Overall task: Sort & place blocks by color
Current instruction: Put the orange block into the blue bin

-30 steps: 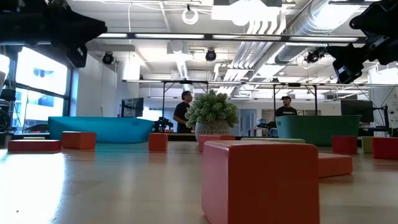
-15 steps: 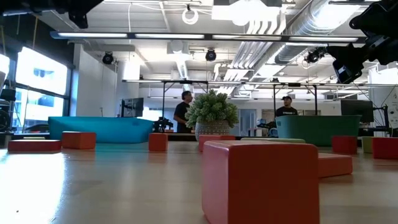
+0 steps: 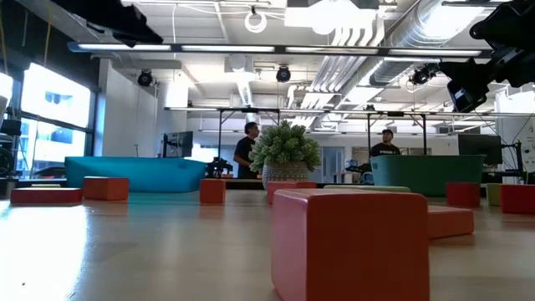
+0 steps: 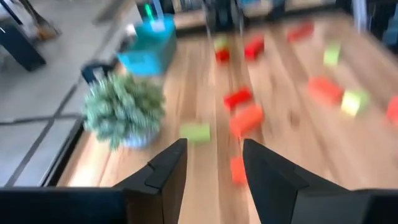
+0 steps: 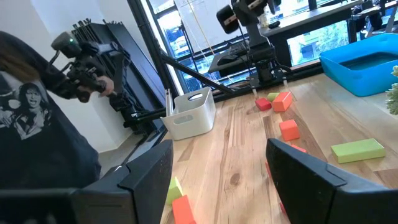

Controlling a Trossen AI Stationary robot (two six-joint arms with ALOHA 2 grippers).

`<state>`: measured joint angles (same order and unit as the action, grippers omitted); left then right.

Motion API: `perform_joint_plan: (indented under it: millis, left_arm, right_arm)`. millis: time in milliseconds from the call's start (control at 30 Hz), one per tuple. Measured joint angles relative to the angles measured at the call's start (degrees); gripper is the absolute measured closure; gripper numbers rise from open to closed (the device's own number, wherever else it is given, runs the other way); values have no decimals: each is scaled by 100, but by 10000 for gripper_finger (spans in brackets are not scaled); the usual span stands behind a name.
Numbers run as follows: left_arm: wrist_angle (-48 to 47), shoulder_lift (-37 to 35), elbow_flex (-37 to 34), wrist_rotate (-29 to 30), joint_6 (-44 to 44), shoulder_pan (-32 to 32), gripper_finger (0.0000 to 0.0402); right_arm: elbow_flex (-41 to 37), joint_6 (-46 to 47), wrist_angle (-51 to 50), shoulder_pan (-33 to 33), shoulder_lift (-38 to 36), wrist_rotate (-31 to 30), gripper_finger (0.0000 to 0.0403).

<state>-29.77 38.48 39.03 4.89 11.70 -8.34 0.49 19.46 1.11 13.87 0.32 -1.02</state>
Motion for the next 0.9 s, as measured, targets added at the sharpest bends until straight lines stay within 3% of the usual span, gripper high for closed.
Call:
perform_joint_plan:
  millis: [267,633,900]
  left_arm:
    - [-1387,718,549,0,201,0,256]
    - [-2119,1592,573,-9,633,73,257]
    - [-2083,2441,573,-123,648,170,257]
  right_arm:
    - [-1,0,1,0,-1,-1,156]
    - [-1,2,-1,0,0,-1,156]
    - [0,1,-1,-2,0,-2,156]
